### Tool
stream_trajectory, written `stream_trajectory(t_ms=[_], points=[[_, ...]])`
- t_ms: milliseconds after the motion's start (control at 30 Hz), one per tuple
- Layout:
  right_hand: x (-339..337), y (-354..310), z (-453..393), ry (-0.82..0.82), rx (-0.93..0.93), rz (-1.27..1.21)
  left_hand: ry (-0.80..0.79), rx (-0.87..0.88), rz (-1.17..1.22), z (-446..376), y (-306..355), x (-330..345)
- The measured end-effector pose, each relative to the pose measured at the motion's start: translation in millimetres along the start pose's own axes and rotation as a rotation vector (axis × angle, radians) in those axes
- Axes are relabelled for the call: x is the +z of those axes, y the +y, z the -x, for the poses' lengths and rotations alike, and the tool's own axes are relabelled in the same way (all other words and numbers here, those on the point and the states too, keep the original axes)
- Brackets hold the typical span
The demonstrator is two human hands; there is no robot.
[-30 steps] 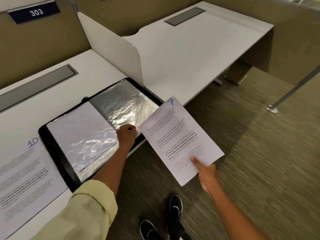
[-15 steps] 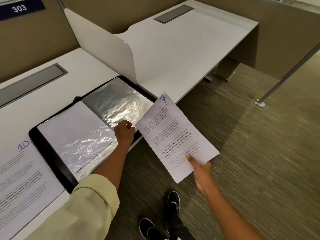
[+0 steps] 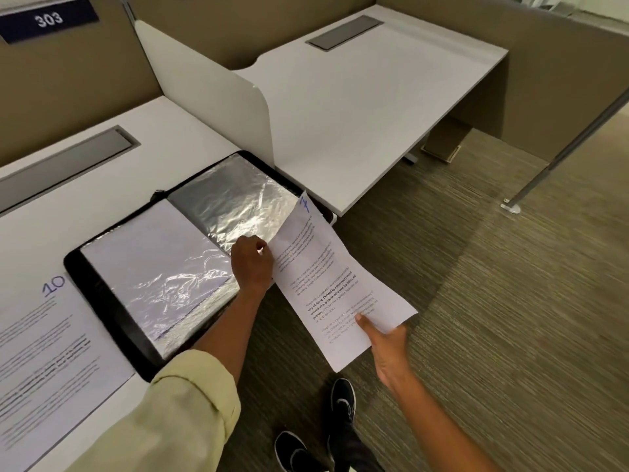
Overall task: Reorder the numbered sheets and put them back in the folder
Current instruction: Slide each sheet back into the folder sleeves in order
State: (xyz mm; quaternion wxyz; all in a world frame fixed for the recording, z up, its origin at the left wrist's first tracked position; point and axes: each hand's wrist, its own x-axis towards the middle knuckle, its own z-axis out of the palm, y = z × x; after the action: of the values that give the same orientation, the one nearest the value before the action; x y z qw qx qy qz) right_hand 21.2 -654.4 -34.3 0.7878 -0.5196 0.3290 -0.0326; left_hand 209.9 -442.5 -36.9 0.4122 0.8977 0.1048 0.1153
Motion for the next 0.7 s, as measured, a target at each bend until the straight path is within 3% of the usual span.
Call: stream_trajectory(t_ms=[133, 433, 533, 700], points=[[5.3, -1.4, 2.8, -0.027, 0.003, 0.027, -0.048, 0.024, -0.005, 2.7, -2.2, 1.7], [30.9, -3.7, 5.5, -0.054, 0.042, 0.151, -0.188, -0.109, 0.136, -5.2, -8.8, -0.7], [35.7, -10.2, 6.5, -0.129, 0.080, 0.171, -0.229, -0.097, 0.095, -9.5, -11.2, -5.2], [29.2, -41.5, 7.1, -0.348, 0.297, -0.114, -0.277, -0.033, 0.038, -13.1, -11.1, -7.7]])
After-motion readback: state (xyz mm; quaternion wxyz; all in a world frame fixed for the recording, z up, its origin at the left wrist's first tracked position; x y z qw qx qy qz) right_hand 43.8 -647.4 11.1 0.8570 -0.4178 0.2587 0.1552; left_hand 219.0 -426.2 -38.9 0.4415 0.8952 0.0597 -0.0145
